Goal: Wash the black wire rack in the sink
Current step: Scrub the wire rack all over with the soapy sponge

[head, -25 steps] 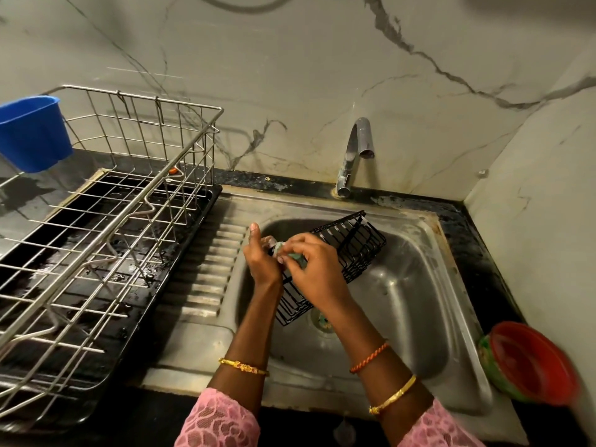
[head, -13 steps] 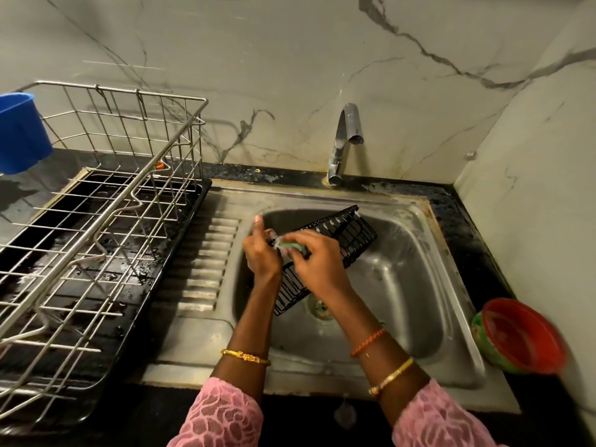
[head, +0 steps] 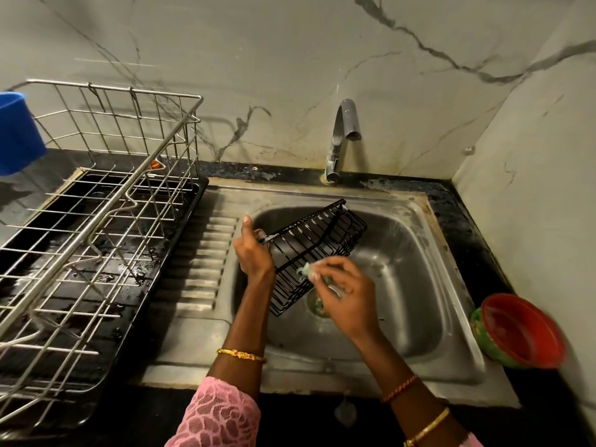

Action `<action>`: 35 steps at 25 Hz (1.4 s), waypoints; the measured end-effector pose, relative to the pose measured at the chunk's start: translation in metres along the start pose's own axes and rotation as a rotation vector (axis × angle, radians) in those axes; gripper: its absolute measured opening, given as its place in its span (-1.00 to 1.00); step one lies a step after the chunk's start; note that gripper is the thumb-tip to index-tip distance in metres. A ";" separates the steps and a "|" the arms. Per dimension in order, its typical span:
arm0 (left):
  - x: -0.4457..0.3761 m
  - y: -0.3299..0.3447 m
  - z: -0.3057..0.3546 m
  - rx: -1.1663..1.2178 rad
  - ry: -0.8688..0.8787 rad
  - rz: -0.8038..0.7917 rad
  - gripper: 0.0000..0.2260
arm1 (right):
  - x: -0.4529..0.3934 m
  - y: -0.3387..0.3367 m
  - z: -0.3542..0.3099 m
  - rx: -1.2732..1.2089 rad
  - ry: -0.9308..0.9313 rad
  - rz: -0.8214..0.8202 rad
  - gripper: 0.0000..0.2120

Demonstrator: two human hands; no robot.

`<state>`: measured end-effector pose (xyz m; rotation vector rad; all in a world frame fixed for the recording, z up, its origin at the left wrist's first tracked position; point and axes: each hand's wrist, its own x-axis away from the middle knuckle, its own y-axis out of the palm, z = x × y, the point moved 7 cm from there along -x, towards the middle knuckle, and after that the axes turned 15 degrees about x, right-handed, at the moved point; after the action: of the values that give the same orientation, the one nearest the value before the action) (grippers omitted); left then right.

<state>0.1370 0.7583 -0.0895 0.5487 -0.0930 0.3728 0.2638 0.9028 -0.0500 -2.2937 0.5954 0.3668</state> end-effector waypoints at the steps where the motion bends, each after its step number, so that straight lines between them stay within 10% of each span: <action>1: 0.003 0.002 0.002 -0.007 0.004 0.000 -0.61 | -0.013 -0.001 -0.005 -0.012 0.008 0.023 -0.84; 24: 0.010 0.005 0.007 -0.020 0.023 -0.001 -0.59 | -0.052 0.036 -0.024 0.094 -0.025 -0.059 -0.84; 35: 0.002 -0.006 -0.009 0.026 -0.106 0.132 -0.64 | 0.013 0.013 0.008 -0.027 -0.046 0.250 -0.80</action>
<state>0.1411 0.7590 -0.0997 0.5895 -0.2277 0.4740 0.2670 0.8966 -0.0685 -2.2346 0.8609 0.5482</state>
